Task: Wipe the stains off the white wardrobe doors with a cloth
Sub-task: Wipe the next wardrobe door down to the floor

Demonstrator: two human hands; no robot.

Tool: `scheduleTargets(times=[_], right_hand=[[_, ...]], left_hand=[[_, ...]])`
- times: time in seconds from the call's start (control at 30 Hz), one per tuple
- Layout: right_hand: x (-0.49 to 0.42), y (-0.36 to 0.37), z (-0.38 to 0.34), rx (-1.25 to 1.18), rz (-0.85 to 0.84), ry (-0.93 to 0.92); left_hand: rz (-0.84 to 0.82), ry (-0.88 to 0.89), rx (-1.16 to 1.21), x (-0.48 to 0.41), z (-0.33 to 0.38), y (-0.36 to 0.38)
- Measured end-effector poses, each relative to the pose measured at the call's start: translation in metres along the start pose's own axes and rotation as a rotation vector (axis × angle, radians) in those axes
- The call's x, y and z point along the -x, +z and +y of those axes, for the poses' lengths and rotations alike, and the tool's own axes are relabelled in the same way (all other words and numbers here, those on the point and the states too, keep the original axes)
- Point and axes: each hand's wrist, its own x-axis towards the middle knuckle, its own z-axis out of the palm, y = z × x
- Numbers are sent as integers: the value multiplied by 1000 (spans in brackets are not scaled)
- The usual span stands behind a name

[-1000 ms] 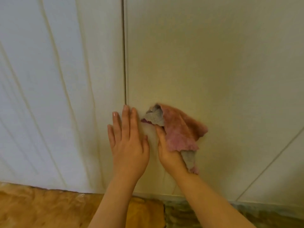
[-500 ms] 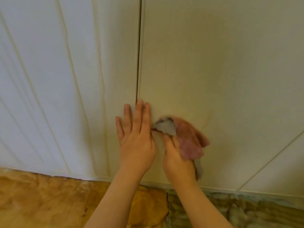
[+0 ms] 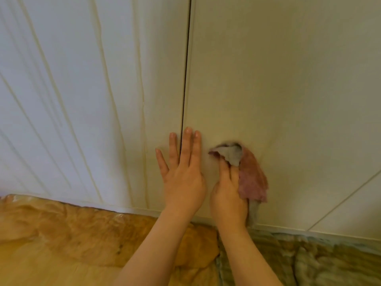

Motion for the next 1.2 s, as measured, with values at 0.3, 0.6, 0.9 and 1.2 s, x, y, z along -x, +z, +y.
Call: scheduleTargets(times=[0.3, 0.6, 0.9, 1.2], right_hand=[[66, 25, 22, -2, -272, 72], [42, 7, 11, 74, -248, 18], [-44, -24, 11, 36, 96, 121], [-23, -23, 19, 105, 16, 61]], left_hand=[[17, 42, -36, 5, -6, 5], [13, 34, -3, 8, -7, 7], [5, 22, -19, 5, 4, 2], [52, 68, -3, 0, 20, -1]])
